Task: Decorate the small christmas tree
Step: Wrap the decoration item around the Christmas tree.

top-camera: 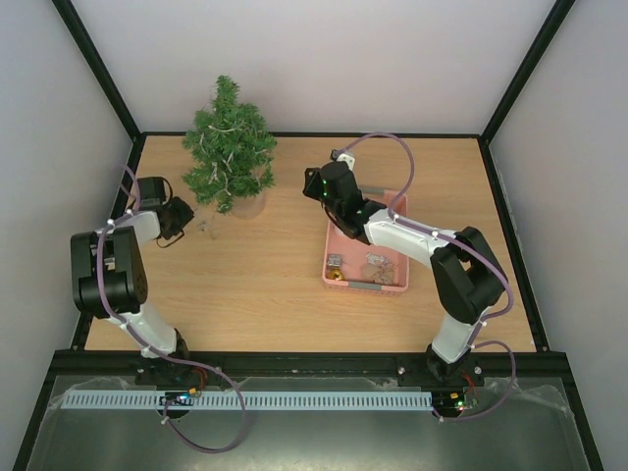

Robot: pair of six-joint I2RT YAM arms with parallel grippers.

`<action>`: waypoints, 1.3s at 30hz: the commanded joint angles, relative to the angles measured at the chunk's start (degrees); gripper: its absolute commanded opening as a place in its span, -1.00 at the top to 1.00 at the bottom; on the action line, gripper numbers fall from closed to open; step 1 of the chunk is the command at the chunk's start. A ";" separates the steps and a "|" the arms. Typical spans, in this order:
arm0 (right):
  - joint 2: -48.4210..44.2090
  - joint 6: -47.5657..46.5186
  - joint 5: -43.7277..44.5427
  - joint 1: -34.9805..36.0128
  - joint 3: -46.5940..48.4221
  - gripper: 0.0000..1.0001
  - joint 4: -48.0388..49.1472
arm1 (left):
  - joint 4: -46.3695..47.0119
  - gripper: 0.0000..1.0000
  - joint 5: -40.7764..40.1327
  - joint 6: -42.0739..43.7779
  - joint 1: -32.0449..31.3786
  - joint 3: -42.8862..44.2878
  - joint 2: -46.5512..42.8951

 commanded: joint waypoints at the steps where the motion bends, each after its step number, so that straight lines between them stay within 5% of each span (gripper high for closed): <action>1: -2.32 -0.87 1.93 0.23 -0.65 0.50 0.23 | -0.92 0.41 -0.09 0.91 -0.56 0.22 1.89; 20: -2.50 -0.61 2.20 0.23 -0.66 0.50 0.30 | 0.76 0.51 -0.84 1.35 -1.50 1.66 7.87; 28: -3.54 -1.02 3.05 0.26 -1.44 0.50 -0.06 | -2.73 0.95 -2.81 2.72 -1.54 4.29 8.11; 39: -4.32 3.13 -0.24 0.65 -4.43 0.50 1.06 | -7.85 0.95 -7.33 5.13 -0.66 8.62 -3.73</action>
